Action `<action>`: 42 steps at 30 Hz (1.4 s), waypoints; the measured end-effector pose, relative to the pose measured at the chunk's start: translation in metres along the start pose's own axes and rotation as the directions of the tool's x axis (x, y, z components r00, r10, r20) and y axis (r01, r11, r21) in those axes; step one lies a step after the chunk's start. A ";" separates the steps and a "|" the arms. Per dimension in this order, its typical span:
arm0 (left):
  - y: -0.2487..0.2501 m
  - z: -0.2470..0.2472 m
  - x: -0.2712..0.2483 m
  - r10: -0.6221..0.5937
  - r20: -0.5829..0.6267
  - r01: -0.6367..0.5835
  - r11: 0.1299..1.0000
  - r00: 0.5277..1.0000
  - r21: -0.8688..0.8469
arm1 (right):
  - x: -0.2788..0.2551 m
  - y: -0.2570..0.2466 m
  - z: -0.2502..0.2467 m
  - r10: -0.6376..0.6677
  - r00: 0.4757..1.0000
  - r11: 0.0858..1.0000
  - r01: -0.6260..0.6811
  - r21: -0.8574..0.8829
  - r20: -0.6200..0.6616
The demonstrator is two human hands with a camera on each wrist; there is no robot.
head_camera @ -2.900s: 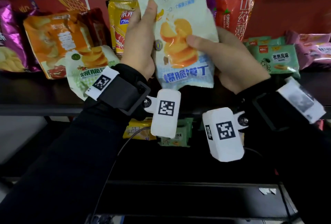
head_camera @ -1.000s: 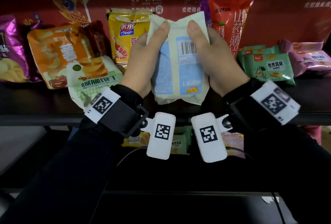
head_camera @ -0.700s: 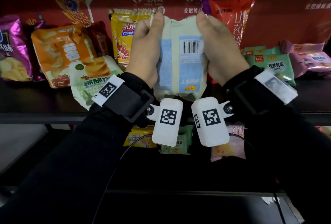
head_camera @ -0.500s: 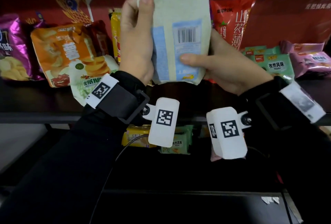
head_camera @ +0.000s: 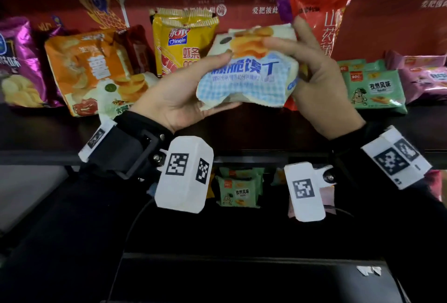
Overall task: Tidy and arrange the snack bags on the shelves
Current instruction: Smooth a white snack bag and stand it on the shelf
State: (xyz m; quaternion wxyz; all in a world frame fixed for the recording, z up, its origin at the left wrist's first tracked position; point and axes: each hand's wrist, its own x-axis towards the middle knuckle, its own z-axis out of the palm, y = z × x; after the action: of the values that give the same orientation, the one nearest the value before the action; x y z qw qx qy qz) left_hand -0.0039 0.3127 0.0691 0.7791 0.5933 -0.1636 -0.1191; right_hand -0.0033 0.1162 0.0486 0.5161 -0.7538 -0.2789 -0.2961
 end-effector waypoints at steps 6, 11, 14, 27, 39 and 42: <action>-0.017 0.001 0.006 0.282 -0.049 -0.273 0.952 0.958 0.138 | 0.006 -0.001 0.002 0.386 0.892 0.766 -0.452 0.457 0.236; -0.017 0.004 0.011 0.299 -0.066 -0.279 0.936 0.952 0.215 | 0.004 -0.001 0.016 0.318 0.941 0.814 -0.332 0.477 0.113; -0.016 0.009 0.015 0.335 -0.114 -0.292 0.912 0.935 0.287 | 0.003 -0.001 0.021 0.303 0.947 0.812 -0.314 0.493 0.105; -0.019 0.009 0.021 0.407 -0.091 -0.356 0.872 0.909 0.337 | 0.009 -0.004 0.013 0.273 0.959 0.801 -0.274 0.532 0.083; -0.013 0.023 0.019 0.520 -0.145 -0.482 0.845 0.842 0.231 | 0.012 -0.009 0.014 0.254 0.965 0.792 -0.247 0.558 0.065; -0.013 0.026 0.017 0.515 -0.105 -0.501 0.855 0.851 0.133 | 0.014 -0.009 0.016 0.283 0.959 0.779 -0.211 0.590 -0.031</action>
State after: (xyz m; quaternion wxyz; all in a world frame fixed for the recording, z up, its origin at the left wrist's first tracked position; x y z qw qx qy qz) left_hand 0.0017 0.2800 0.0649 0.7614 0.5741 -0.2667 0.1402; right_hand 0.0021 0.1357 0.0602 0.7711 -0.5712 -0.2239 -0.1703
